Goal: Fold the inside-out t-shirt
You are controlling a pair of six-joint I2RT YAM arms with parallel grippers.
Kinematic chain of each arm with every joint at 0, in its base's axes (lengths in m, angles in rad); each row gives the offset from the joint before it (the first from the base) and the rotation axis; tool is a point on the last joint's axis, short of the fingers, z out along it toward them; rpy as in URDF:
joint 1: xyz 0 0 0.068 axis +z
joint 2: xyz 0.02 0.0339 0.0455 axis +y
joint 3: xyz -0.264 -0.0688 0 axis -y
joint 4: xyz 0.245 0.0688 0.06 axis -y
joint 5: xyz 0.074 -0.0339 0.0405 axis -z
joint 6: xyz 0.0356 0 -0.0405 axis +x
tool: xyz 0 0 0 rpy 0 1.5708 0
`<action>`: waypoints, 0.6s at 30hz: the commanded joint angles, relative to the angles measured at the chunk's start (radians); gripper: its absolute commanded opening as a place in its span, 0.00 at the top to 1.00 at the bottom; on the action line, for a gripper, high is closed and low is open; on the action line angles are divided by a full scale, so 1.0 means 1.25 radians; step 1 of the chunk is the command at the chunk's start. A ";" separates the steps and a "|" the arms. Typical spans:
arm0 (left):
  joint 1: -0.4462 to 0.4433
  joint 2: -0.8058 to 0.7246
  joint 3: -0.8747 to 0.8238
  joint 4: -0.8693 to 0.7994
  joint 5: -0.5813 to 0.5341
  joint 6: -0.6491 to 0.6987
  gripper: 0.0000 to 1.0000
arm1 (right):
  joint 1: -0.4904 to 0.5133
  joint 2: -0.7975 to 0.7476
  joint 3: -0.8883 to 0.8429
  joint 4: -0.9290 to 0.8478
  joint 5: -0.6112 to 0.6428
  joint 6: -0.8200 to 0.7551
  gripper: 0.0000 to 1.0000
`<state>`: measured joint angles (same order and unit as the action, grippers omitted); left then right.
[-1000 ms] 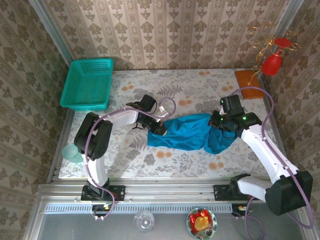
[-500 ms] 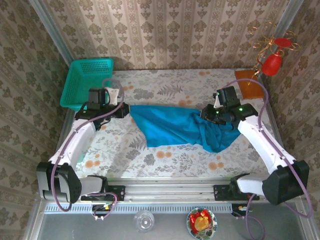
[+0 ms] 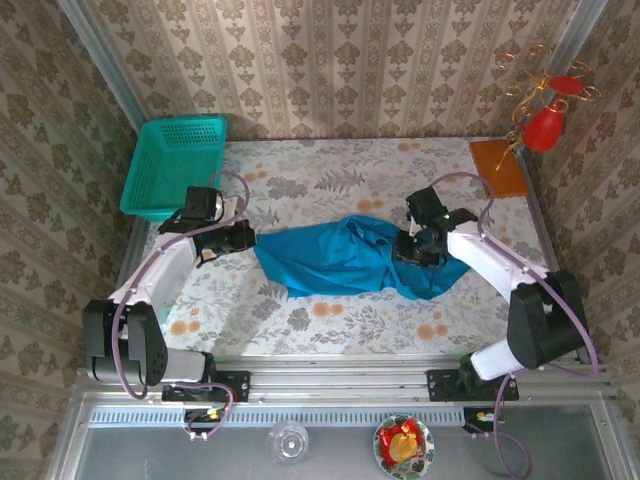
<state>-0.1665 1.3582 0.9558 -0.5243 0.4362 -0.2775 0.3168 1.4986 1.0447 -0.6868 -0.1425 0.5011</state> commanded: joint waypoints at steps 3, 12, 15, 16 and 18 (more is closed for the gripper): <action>0.004 0.006 0.016 -0.005 0.002 -0.015 1.00 | 0.030 0.108 0.120 0.026 0.043 -0.074 0.59; 0.004 0.004 0.017 0.001 0.007 -0.021 1.00 | 0.109 0.255 0.291 -0.044 0.169 -0.139 0.53; 0.005 0.003 0.013 0.001 0.003 -0.021 1.00 | 0.129 0.253 0.314 -0.045 0.164 -0.138 0.55; 0.004 0.003 0.011 0.001 0.001 -0.020 1.00 | 0.134 0.252 0.321 -0.049 0.166 -0.139 0.56; 0.004 0.003 0.010 0.002 0.000 -0.021 1.00 | 0.143 0.247 0.331 -0.048 0.166 -0.137 0.58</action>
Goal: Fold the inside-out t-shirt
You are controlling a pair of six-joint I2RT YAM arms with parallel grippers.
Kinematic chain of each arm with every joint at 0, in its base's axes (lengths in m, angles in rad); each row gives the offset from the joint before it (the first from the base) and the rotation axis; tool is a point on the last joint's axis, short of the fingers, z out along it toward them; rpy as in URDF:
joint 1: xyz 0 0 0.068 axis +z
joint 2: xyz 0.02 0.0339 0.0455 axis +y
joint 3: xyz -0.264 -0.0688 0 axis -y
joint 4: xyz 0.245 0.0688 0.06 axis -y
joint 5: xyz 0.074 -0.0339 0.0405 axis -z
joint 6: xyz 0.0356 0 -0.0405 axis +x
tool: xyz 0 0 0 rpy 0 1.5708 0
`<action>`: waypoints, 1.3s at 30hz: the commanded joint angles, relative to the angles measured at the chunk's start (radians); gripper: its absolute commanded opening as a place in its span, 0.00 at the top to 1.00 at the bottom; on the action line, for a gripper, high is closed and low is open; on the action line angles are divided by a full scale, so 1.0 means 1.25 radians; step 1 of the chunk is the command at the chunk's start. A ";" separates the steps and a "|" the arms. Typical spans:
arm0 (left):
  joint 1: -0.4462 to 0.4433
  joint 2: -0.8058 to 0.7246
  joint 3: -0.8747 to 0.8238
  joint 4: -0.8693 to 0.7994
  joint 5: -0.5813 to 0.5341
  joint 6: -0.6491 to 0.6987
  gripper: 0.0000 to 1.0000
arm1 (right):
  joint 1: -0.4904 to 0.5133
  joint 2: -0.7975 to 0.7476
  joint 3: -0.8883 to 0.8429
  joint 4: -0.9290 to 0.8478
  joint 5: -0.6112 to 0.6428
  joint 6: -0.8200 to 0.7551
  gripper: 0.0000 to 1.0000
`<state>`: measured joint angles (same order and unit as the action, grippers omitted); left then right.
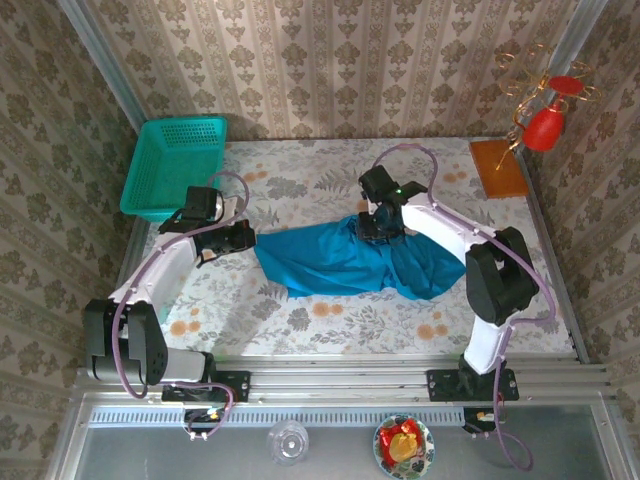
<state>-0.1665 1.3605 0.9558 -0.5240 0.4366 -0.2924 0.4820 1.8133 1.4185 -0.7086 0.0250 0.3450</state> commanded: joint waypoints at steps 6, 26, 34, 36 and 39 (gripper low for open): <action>0.004 0.003 0.006 0.007 0.004 -0.009 1.00 | 0.028 0.005 0.043 -0.018 0.012 -0.023 0.64; 0.042 -0.046 0.020 0.009 0.007 -0.007 1.00 | 0.030 -0.070 0.123 -0.068 0.215 -0.044 1.00; 0.100 -0.103 0.092 0.003 0.005 -0.011 1.00 | 0.019 -0.203 0.332 -0.195 0.328 -0.125 1.00; 0.120 -0.113 0.111 0.008 0.014 -0.021 1.00 | 0.017 -0.235 0.392 -0.208 0.384 -0.158 1.00; 0.151 -0.134 0.150 0.017 0.024 -0.033 1.00 | 0.013 -0.287 0.454 -0.191 0.470 -0.206 1.00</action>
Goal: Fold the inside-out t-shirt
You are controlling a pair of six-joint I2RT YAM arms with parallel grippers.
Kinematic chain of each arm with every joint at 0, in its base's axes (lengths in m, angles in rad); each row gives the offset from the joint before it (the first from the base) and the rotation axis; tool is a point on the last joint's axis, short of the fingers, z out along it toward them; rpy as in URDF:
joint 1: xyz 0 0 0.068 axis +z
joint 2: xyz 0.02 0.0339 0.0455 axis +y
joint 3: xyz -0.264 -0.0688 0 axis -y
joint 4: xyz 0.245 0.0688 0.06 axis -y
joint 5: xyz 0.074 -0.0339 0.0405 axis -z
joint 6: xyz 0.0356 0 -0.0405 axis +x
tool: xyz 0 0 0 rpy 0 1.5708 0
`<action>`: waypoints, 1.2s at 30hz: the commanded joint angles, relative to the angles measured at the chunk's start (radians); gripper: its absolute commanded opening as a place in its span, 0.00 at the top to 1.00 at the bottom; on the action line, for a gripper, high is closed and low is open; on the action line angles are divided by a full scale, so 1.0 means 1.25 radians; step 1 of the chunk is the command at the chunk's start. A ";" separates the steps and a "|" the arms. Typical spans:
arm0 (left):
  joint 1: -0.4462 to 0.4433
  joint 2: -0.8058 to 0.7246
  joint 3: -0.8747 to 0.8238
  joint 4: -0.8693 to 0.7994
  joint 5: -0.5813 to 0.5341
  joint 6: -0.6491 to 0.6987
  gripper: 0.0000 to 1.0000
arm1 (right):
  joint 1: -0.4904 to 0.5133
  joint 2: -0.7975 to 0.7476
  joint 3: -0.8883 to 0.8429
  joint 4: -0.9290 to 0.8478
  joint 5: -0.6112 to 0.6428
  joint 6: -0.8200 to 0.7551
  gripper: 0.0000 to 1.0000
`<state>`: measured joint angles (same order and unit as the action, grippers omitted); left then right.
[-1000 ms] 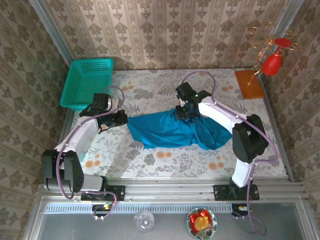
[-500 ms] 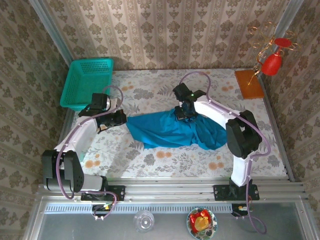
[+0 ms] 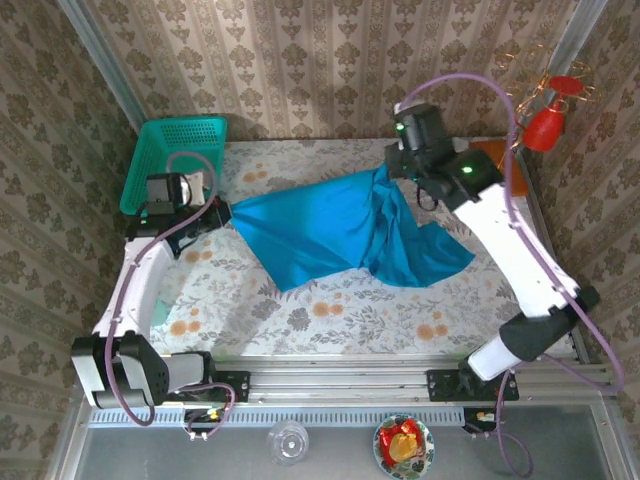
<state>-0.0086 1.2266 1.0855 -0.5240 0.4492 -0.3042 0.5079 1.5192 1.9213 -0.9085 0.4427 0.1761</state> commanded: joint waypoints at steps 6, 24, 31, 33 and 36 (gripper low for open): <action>0.119 -0.077 0.206 0.026 0.069 -0.044 1.00 | -0.025 -0.208 0.029 0.136 0.262 -0.156 1.00; 0.115 -0.134 0.270 0.262 0.259 -0.199 1.00 | -0.116 -0.292 0.208 0.346 0.386 -0.377 1.00; 0.190 -0.058 0.472 0.243 0.264 -0.246 1.00 | -0.116 -0.286 0.166 0.363 0.316 -0.315 1.00; 0.213 0.008 0.624 0.232 0.275 -0.281 1.00 | -0.116 -0.286 0.111 0.369 0.286 -0.272 1.00; 0.211 0.055 0.725 0.189 0.289 -0.273 1.00 | -0.116 -0.275 0.115 0.366 0.299 -0.275 1.00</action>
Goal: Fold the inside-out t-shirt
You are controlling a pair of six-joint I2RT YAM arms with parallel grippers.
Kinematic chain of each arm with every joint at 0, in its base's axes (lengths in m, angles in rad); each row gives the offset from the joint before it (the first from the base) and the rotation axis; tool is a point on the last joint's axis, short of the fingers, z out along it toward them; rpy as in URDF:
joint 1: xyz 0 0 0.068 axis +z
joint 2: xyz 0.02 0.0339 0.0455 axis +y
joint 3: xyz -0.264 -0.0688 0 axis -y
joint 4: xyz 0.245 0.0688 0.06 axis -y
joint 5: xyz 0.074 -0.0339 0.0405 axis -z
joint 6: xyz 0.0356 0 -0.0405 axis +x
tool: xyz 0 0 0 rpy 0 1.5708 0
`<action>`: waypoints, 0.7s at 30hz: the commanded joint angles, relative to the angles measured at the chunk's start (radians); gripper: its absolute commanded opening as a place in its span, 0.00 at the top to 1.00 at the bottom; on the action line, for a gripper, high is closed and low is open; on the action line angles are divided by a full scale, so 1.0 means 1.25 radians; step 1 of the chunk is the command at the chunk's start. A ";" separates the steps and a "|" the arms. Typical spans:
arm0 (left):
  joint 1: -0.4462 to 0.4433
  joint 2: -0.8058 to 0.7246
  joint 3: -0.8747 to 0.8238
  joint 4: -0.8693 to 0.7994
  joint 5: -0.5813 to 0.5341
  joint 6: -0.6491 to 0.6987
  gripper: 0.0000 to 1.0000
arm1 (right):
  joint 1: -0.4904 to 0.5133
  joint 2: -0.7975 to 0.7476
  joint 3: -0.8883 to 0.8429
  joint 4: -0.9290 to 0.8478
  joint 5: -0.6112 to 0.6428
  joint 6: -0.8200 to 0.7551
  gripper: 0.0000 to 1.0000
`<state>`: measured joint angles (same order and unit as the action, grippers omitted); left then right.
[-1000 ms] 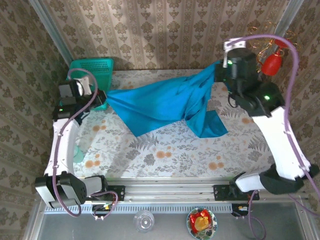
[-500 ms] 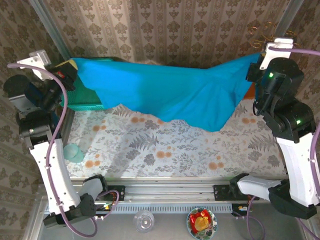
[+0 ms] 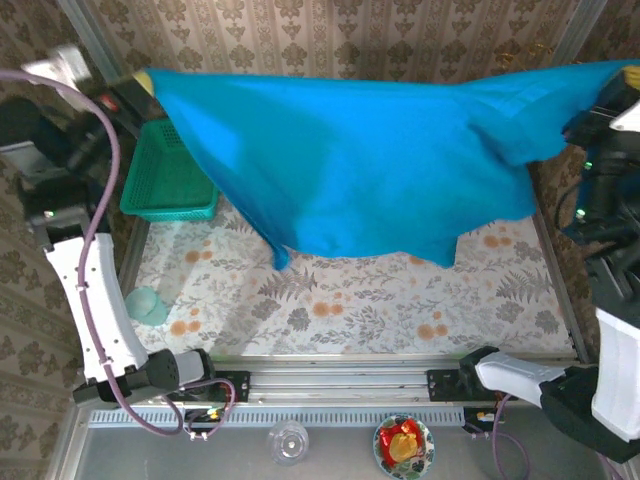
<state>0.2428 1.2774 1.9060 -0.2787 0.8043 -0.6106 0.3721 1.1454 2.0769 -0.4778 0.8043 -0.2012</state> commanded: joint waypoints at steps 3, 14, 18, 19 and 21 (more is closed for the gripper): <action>0.009 -0.006 -0.002 0.002 0.012 -0.014 1.00 | -0.008 0.006 -0.015 0.059 0.021 0.011 1.00; 0.027 -0.122 -0.098 0.021 -0.032 0.034 1.00 | -0.008 -0.048 -0.034 0.071 -0.007 0.049 1.00; 0.027 -0.154 -0.113 0.088 0.001 0.007 1.00 | -0.008 -0.104 -0.080 0.104 -0.009 0.052 1.00; 0.027 -0.166 -0.126 0.128 0.017 -0.012 1.00 | -0.008 -0.121 -0.091 0.114 -0.008 0.051 1.00; 0.027 -0.187 -0.146 0.187 0.034 -0.045 1.00 | -0.008 -0.152 -0.120 0.151 -0.002 0.040 1.00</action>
<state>0.2638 1.0836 1.7378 -0.2020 0.8219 -0.6174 0.3691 1.0035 1.9472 -0.4072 0.7742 -0.1535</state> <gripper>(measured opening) 0.049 0.049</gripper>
